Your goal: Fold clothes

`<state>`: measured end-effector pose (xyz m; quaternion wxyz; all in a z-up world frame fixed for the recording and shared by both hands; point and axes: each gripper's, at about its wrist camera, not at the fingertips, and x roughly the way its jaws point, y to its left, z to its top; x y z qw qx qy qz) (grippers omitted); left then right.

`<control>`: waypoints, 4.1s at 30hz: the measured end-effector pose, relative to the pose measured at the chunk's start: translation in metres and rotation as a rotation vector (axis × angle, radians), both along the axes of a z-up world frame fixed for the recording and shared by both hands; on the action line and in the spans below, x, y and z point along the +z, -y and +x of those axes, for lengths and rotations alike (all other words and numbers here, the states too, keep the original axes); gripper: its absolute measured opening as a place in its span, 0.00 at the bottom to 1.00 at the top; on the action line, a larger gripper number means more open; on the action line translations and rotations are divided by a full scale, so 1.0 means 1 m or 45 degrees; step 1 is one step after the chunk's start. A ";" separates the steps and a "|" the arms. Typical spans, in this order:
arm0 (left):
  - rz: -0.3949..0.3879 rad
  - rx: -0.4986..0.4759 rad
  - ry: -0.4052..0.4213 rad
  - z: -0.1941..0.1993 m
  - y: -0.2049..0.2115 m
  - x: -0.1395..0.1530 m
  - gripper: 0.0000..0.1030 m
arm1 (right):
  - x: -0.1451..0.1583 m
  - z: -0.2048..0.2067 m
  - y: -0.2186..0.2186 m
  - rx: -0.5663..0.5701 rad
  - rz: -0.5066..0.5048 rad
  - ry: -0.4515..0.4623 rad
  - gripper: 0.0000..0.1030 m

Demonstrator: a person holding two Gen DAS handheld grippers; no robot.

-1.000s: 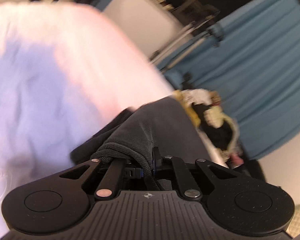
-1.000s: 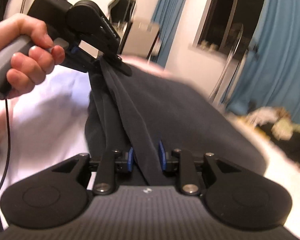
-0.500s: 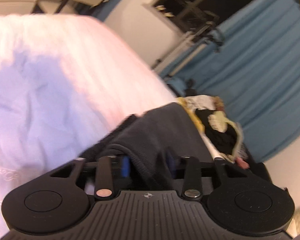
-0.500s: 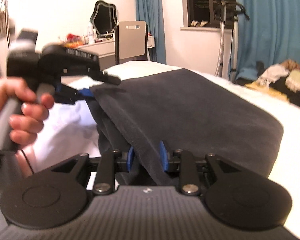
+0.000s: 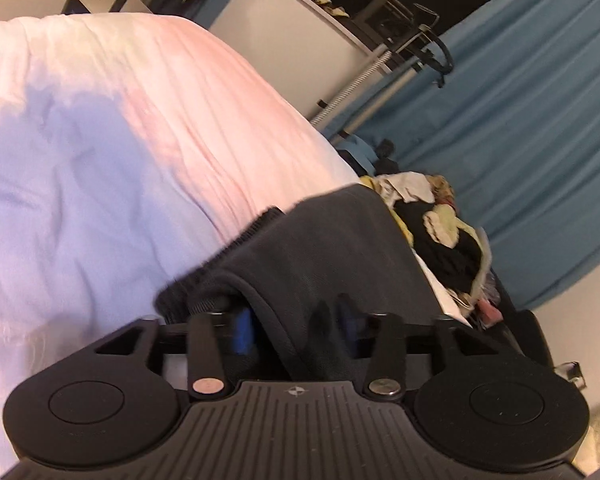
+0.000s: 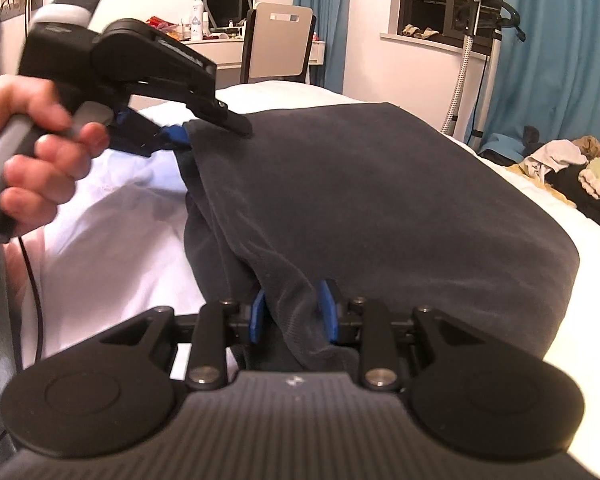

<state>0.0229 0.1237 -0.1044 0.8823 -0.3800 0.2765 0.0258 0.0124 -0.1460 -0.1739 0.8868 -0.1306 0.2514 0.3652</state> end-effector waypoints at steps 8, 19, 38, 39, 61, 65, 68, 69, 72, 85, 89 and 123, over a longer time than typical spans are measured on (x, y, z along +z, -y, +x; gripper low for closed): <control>-0.012 0.010 -0.163 -0.005 0.008 -0.013 0.92 | -0.001 -0.002 -0.002 -0.003 -0.015 -0.009 0.30; -0.297 0.001 -0.140 0.028 0.000 -0.053 0.94 | -0.001 0.001 0.006 -0.026 0.065 -0.071 0.31; -0.199 0.031 -0.153 0.044 0.005 -0.060 0.74 | 0.034 0.023 0.104 -0.393 0.640 -0.297 0.59; -0.199 0.032 -0.154 0.044 0.005 -0.059 0.75 | 0.030 0.029 0.115 -0.465 0.686 -0.332 0.65; -0.176 0.022 -0.151 0.047 0.002 -0.064 0.82 | -0.050 0.106 0.141 -0.593 1.067 -0.739 0.69; -0.154 0.022 -0.127 0.045 0.005 -0.059 0.82 | -0.054 0.106 0.138 -0.613 1.032 -0.722 0.63; -0.134 0.024 -0.105 0.042 0.009 -0.053 0.78 | -0.056 0.104 0.139 -0.630 0.996 -0.697 0.50; -0.127 0.024 -0.097 0.041 0.010 -0.052 0.74 | -0.053 0.103 0.137 -0.633 0.986 -0.678 0.44; -0.106 0.026 -0.074 0.038 0.014 -0.046 0.58 | -0.045 0.099 0.134 -0.640 0.980 -0.631 0.33; -0.025 -0.115 0.127 0.005 0.058 0.034 0.44 | 0.056 0.051 0.156 -0.560 0.920 -0.377 0.23; -0.005 -0.200 0.198 0.008 0.104 0.065 0.44 | 0.084 0.030 0.203 -0.594 0.956 -0.291 0.23; 0.237 -1.059 0.274 0.088 0.488 -0.064 0.57 | -0.089 -0.045 0.581 -1.345 1.210 -0.254 0.38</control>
